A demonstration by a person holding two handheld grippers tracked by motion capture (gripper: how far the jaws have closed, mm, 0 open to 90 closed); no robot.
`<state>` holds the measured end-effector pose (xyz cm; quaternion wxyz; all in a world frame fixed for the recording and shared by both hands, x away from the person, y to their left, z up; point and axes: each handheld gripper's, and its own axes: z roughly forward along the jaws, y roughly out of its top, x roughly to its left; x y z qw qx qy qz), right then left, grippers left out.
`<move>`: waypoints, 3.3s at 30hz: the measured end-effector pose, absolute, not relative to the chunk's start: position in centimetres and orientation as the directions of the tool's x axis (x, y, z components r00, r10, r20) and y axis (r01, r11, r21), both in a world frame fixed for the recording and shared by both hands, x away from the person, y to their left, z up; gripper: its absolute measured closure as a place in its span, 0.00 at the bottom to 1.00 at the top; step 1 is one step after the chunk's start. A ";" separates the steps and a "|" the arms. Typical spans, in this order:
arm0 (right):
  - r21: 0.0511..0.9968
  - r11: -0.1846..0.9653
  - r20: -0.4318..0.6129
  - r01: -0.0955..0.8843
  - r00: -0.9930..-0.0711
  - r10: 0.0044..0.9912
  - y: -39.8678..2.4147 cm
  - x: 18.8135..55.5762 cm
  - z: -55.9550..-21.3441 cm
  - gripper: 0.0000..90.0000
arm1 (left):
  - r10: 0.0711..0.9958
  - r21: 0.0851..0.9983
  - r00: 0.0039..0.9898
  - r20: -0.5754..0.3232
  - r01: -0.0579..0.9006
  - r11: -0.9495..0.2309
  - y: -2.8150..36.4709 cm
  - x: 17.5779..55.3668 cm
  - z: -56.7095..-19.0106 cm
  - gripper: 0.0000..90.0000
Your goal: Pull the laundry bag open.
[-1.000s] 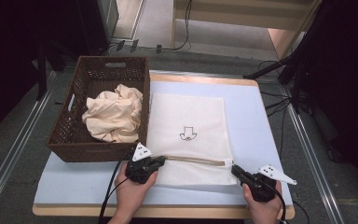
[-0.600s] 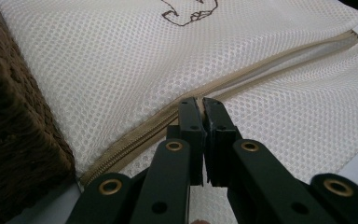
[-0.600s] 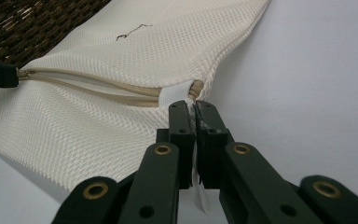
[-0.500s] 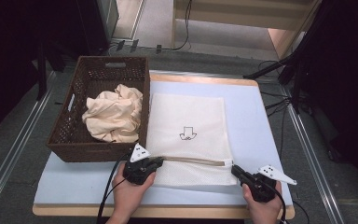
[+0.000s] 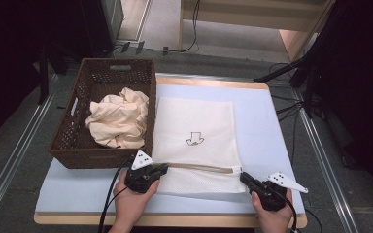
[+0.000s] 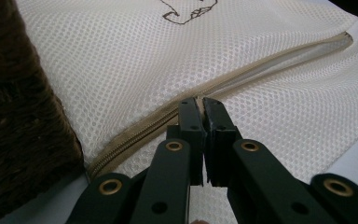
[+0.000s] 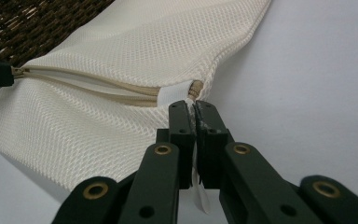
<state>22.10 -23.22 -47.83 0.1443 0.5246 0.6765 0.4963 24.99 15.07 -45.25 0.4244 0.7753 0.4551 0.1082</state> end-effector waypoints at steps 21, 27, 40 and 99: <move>0.824 -0.028 0.303 0.565 -0.399 0.865 -23.1 22.1 -47.8 0.98 | 0.800 0.750 0.561 -0.215 0.620 -0.232 15.5 24.6 -45.6 0.98; 0.818 -0.032 0.307 0.574 -0.389 0.868 -23.0 22.2 -47.8 0.98 | 0.798 0.748 0.559 -0.225 0.624 -0.226 16.0 24.5 -45.4 0.98; 0.814 -0.029 0.303 0.581 -0.381 0.873 -23.1 22.3 -47.9 0.99 | 0.799 0.743 0.532 -0.280 0.647 -0.171 17.3 24.1 -45.2 0.98; 0.840 0.044 0.236 0.541 -0.438 0.867 -21.3 22.6 -47.5 0.36 | 0.708 0.815 0.661 -0.247 0.537 -0.217 17.4 22.7 -45.2 1.00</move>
